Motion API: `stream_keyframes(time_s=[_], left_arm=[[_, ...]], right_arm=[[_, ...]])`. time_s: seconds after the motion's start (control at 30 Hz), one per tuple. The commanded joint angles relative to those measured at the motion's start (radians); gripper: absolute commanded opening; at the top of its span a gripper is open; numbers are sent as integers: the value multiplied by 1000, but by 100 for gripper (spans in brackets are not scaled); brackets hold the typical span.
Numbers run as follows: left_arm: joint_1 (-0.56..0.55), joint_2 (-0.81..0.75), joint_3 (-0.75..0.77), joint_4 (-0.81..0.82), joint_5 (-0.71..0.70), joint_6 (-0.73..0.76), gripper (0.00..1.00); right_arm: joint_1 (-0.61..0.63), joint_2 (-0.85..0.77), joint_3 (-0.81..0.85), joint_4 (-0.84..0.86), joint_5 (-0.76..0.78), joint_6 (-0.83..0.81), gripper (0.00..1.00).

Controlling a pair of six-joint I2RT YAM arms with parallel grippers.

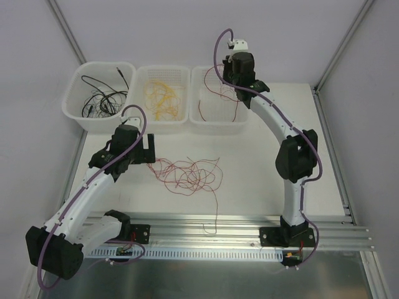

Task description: Untangle the cables

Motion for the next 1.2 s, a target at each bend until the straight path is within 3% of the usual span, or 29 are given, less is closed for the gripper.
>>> stream_keyframes(time_s=[0.0,0.1,0.2,0.23,0.27,0.4,0.53,0.73,0.9,1.17], left_arm=[[11,-23,-8,24,-30,15,99],[13,-16,-6,24,-25,17,99],[14,-10,-6,24,-16,15,99],[16,-8,-5,23,-14,15,99],[17,-8,-6,24,-13,15,99],[17,-10,-8,26,-16,13,99],[23,-10,-6,27,-17,13,99],[31,-31,-12,32,-42,9,99],[39,-63,-24,41,-97,-3,99],[48,-125,-47,67,-165,-3,99]], right_arm=[[-13,30,48,68,-75,87,2],[-21,91,56,46,-87,107,5],[-25,151,82,-4,-128,112,25],[-28,156,82,-14,-142,112,40],[-28,157,80,-24,-156,112,45],[-30,86,45,-40,-229,103,63],[-28,-38,-2,-95,-271,63,73],[-4,-261,-160,-257,-384,-25,78],[74,-514,-413,-412,-411,-115,79],[359,-769,-758,-552,-342,-100,79]])
